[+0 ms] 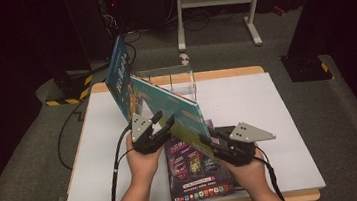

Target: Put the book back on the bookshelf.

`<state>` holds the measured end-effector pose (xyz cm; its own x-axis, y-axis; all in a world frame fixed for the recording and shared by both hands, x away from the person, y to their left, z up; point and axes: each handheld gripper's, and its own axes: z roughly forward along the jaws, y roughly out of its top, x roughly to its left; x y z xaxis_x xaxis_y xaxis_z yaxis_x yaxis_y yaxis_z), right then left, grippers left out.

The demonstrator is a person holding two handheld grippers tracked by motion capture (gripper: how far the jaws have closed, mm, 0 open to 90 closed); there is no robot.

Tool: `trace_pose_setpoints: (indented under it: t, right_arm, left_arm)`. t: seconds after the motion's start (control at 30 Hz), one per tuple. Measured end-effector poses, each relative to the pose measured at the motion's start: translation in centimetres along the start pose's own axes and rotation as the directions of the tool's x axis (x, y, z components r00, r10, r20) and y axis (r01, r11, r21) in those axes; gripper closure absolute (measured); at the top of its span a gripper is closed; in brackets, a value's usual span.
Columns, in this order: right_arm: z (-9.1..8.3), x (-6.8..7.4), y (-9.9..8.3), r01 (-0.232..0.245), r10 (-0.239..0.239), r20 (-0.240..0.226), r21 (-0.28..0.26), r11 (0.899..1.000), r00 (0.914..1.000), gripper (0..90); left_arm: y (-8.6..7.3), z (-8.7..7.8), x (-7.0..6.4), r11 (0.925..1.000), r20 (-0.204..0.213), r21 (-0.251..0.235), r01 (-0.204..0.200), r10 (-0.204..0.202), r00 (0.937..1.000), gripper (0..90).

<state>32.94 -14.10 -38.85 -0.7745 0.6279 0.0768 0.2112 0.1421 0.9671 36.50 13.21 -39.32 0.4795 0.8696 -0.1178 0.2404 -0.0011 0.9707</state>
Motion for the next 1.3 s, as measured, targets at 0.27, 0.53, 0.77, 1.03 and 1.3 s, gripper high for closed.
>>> trace_pose_setpoints:
  t: [0.27,0.53,0.77,1.03,1.3]
  right_arm:
    - [-0.3,1.3,-1.7,0.076,-0.077,0.013,0.045,0.996,0.9969,75.4]
    - [0.1,3.9,-2.1,0.097,-0.101,0.037,0.08,0.992,0.9942,76.7]
    - [0.2,4.7,-2.3,0.118,-0.123,0.05,0.08,0.99,0.9912,76.2]
    - [0.5,5.3,-2.5,0.128,-0.13,0.014,0.087,0.988,0.9914,74.4]
    - [1.5,6.6,-3.1,0.13,-0.125,-0.065,0.083,0.988,0.99,68.7]
  left_arm:
    - [-0.1,0.3,0.0,0.9998,0.024,0.005,0.018,-0.018,0.9996,49.6]
    - [0.8,-4.1,-1.7,0.9976,0.277,-0.067,0.018,0.001,0.9608,27.3]
    - [1.2,-5.6,-4.1,0.9978,0.359,-0.062,0.021,0.003,0.9334,23.4]
    - [0.9,-6.0,-5.4,0.9985,0.345,-0.054,0.012,0.007,0.9387,15.3]
    - [0.7,-6.5,-5.9,0.9987,0.145,-0.05,0.0,0.008,0.9894,14.1]
